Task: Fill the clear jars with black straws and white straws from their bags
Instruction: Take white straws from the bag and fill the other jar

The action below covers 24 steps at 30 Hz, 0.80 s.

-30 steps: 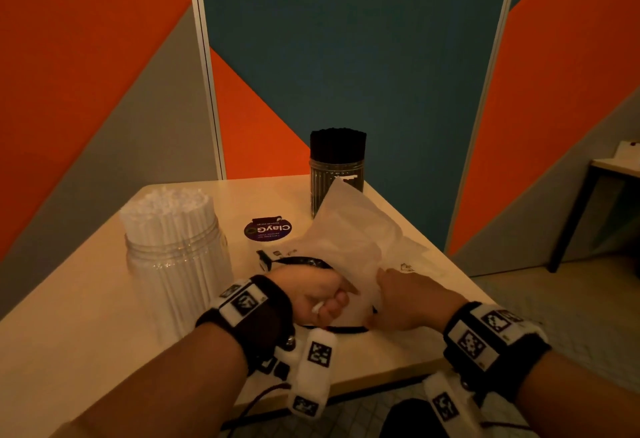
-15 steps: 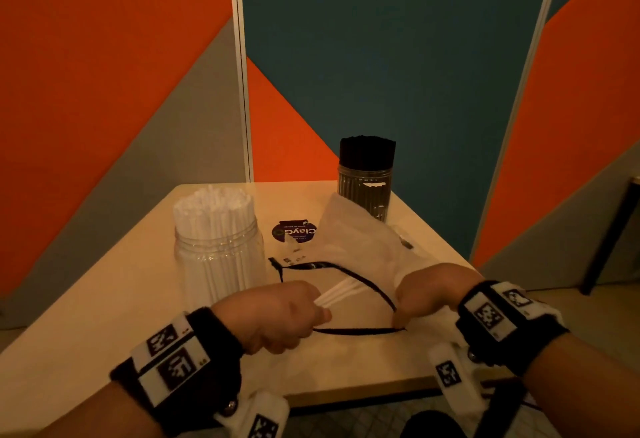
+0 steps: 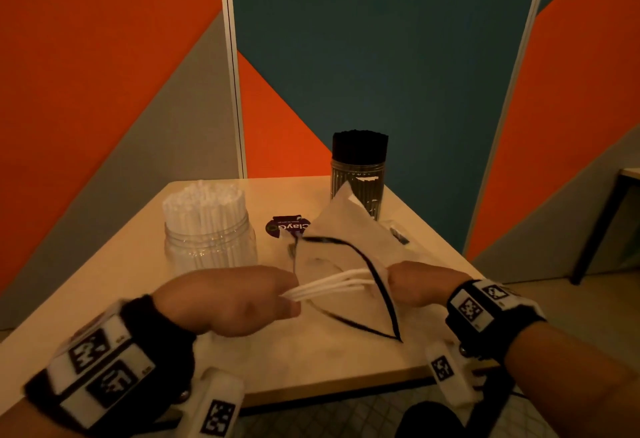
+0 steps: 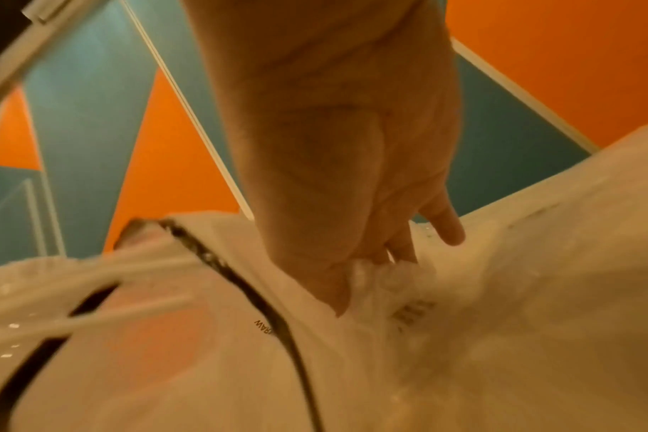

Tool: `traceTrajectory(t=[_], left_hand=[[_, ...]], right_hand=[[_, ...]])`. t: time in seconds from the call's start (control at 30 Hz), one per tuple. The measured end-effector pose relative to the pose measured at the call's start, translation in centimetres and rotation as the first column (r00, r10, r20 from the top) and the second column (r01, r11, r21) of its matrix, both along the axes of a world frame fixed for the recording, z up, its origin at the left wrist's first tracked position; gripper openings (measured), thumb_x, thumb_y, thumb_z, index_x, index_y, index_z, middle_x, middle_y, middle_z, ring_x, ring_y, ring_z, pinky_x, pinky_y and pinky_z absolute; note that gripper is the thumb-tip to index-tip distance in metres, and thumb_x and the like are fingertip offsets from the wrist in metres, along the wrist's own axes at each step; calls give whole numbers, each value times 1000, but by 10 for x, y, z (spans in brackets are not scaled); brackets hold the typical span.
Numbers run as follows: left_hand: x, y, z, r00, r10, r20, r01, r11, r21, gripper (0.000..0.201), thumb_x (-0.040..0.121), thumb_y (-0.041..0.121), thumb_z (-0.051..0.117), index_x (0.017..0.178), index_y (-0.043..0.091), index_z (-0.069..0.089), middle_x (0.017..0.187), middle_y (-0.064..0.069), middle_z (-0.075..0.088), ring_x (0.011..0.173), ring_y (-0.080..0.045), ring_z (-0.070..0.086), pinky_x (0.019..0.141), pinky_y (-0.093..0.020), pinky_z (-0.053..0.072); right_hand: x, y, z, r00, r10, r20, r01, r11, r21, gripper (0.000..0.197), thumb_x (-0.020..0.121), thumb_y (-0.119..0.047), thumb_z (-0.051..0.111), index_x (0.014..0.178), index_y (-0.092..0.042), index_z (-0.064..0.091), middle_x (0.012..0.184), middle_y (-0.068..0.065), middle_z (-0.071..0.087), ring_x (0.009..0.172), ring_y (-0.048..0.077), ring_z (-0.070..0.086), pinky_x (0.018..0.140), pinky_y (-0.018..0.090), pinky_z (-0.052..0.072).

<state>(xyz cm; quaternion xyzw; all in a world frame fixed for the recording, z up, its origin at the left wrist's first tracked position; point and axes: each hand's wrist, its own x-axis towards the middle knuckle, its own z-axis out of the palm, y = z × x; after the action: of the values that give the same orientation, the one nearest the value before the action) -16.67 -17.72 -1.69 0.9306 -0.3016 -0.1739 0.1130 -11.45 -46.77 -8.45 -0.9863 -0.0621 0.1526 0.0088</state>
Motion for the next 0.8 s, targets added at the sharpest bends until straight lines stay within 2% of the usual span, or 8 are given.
traceTrajectory(t=[0.2, 0.33, 0.4, 0.47, 0.5, 0.57, 0.67, 0.8], left_hand=[[-10, 46, 18, 910, -4, -414, -182, 893, -411, 10, 101, 21, 53, 99, 18, 63, 62, 10, 43, 50, -6, 34, 45, -19, 30], [-11, 50, 12, 894, -15, -449, -243, 824, -511, 11, 101, 16, 52, 101, 14, 63, 64, 2, 40, 52, -10, 32, 45, -23, 26], [-12, 47, 6, 919, -20, -393, -207, 824, -528, 10, 101, 16, 50, 103, 10, 58, 65, 1, 41, 53, -13, 34, 49, -28, 28], [-12, 41, 1, 940, -49, -337, -150, 829, -539, 12, 102, 16, 48, 105, 6, 53, 64, 2, 44, 53, -14, 37, 53, -30, 32], [-13, 36, 0, 945, -70, -320, -125, 826, -549, 12, 102, 17, 48, 104, 5, 52, 64, 2, 45, 53, -15, 38, 54, -31, 33], [-16, 26, 1, 948, -118, -295, -79, 812, -578, 11, 102, 19, 48, 99, 8, 50, 66, 1, 46, 54, -16, 40, 55, -31, 35], [-22, 12, 0, 946, -156, -285, -49, 799, -599, 9, 99, 20, 47, 91, 16, 47, 62, 4, 48, 51, -14, 42, 58, -34, 38], [-27, 8, -7, 937, -63, -343, -172, 771, -613, 16, 102, 25, 48, 91, 15, 50, 63, -2, 57, 51, -18, 52, 67, -39, 45]], right_hand=[[4, 2, 4, 998, -57, -5, 57, 994, 97, 30, 103, -31, 45, 123, -16, 60, 130, 8, 61, 106, 19, 56, 94, 31, 45], [-6, -5, 34, 996, -65, -60, 81, 938, 338, 71, 94, -25, 62, 156, -29, 29, 159, -1, 36, 143, 21, 36, 116, 41, 34], [-18, -3, 59, 994, -70, 83, -2, 753, 658, 64, 93, -15, 60, 149, -39, 40, 152, -8, 45, 140, 16, 43, 112, 43, 41], [-30, 9, 79, 960, -163, 229, -160, 351, 923, 34, 96, -21, 55, 124, -39, 64, 129, -9, 65, 123, 15, 61, 96, 39, 56], [-35, 19, 86, 944, -206, 256, -212, 215, 953, 24, 98, -31, 52, 112, -35, 71, 118, -7, 71, 113, 15, 67, 89, 36, 60], [-44, 45, 91, 900, -226, 374, -309, 275, 910, 44, 102, -54, 39, 91, -31, 74, 99, -3, 75, 92, 13, 73, 77, 27, 61], [-47, 78, 86, 804, -201, 559, -452, 405, 795, 58, 95, -60, 39, 70, -16, 67, 65, 0, 67, 58, 10, 66, 54, 19, 53], [-37, 105, 93, 596, -213, 775, -616, 497, 611, 62, 93, -59, 45, 62, -6, 58, 56, 6, 54, 48, 11, 51, 49, 23, 42]])
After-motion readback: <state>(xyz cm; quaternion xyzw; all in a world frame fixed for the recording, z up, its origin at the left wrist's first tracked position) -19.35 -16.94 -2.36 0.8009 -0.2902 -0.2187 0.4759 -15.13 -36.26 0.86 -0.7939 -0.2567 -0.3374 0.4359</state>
